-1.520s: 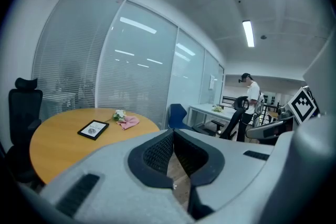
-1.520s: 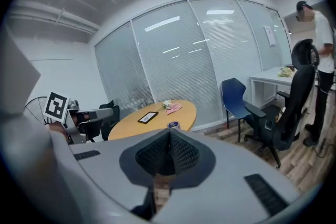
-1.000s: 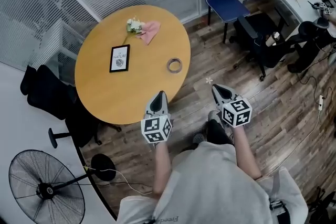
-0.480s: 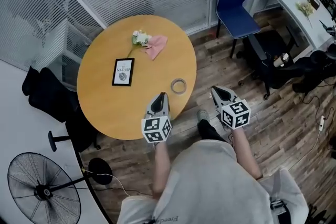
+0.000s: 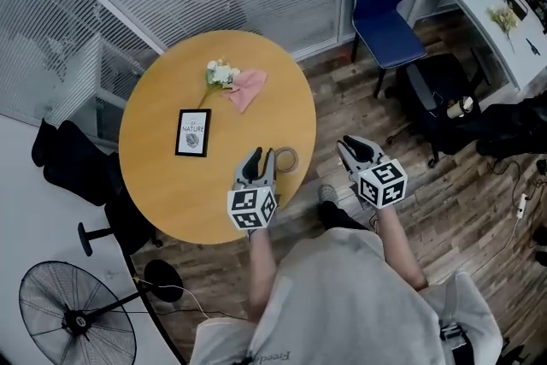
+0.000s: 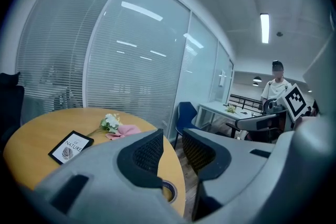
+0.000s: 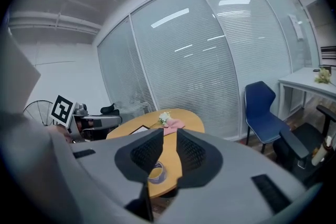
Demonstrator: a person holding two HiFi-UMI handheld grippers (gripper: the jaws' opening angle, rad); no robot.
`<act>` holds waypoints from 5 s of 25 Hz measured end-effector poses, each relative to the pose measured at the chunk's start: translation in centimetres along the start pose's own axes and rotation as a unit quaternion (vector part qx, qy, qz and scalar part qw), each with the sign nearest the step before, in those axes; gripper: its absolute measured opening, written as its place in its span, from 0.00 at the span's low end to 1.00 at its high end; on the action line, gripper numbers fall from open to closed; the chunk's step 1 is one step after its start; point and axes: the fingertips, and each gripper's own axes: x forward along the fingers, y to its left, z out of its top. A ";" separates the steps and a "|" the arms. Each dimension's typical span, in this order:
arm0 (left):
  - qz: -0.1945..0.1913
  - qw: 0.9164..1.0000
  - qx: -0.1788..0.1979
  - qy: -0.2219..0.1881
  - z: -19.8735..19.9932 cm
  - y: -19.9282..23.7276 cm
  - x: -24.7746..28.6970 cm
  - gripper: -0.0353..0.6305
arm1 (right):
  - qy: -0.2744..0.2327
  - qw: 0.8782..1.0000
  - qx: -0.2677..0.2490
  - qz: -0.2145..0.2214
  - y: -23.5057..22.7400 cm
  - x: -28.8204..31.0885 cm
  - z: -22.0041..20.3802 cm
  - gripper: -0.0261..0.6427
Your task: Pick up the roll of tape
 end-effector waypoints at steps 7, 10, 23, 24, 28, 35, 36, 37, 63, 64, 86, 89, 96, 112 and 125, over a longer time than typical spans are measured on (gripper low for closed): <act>0.007 1.000 -0.010 0.012 -0.2 1.5 3.6 0.23 | 0.014 0.999 0.021 0.031 -1.5 2.4 -0.2 0.19; 0.008 0.999 -0.007 0.034 -1.6 2.0 5.3 0.23 | 0.017 0.999 0.023 0.032 -2.4 2.9 -0.3 0.19; -0.008 0.982 0.021 0.188 -13.2 4.7 11.1 0.23 | 0.050 0.998 0.012 0.028 -5.0 4.3 -1.7 0.19; -0.009 0.980 0.021 0.199 -14.1 4.8 11.3 0.23 | 0.051 0.998 0.012 0.026 -5.3 4.2 -1.7 0.19; -0.020 0.971 0.025 0.236 -17.2 5.4 12.1 0.23 | 0.054 0.998 0.012 0.018 -6.2 4.2 -1.7 0.19; -0.077 0.957 0.058 0.275 -20.3 5.2 12.4 0.23 | 0.063 0.998 0.010 0.012 -6.6 4.6 -2.2 0.19; -0.082 0.954 0.064 0.282 -20.8 5.2 12.4 0.23 | 0.064 0.998 0.010 0.011 -6.6 4.5 -2.4 0.19; -0.086 0.951 0.070 0.289 -21.2 5.3 12.5 0.23 | 0.065 0.998 0.010 0.010 -6.6 4.5 -2.5 0.19; -0.097 0.913 0.174 0.357 -24.1 5.8 13.3 0.14 | 0.065 0.998 0.007 -0.015 -5.8 2.8 -3.1 0.19; -0.096 0.912 0.177 0.357 -24.1 5.8 13.3 0.14 | 0.065 0.998 0.008 -0.016 -5.8 2.6 -3.1 0.19; -0.018 0.970 0.146 0.192 -10.9 5.0 9.1 0.13 | 0.043 0.999 0.006 -0.012 -1.7 1.2 -3.3 0.19; -0.014 0.977 0.140 0.160 -8.3 4.1 8.0 0.13 | 0.040 0.999 0.008 -0.015 -1.5 0.6 -3.5 0.19; -0.016 0.986 0.134 0.098 -2.8 2.1 6.0 0.13 | 0.030 0.999 0.011 -0.023 -1.7 -0.3 -3.4 0.18; -0.022 0.991 0.122 0.046 1.5 -0.4 3.8 0.13 | 0.015 1.000 0.011 -0.013 -1.2 -0.4 -2.5 0.17; -0.024 0.991 0.122 0.039 1.8 -0.5 4.1 0.13 | 0.008 1.000 0.010 -0.017 -1.8 -0.1 -2.1 0.16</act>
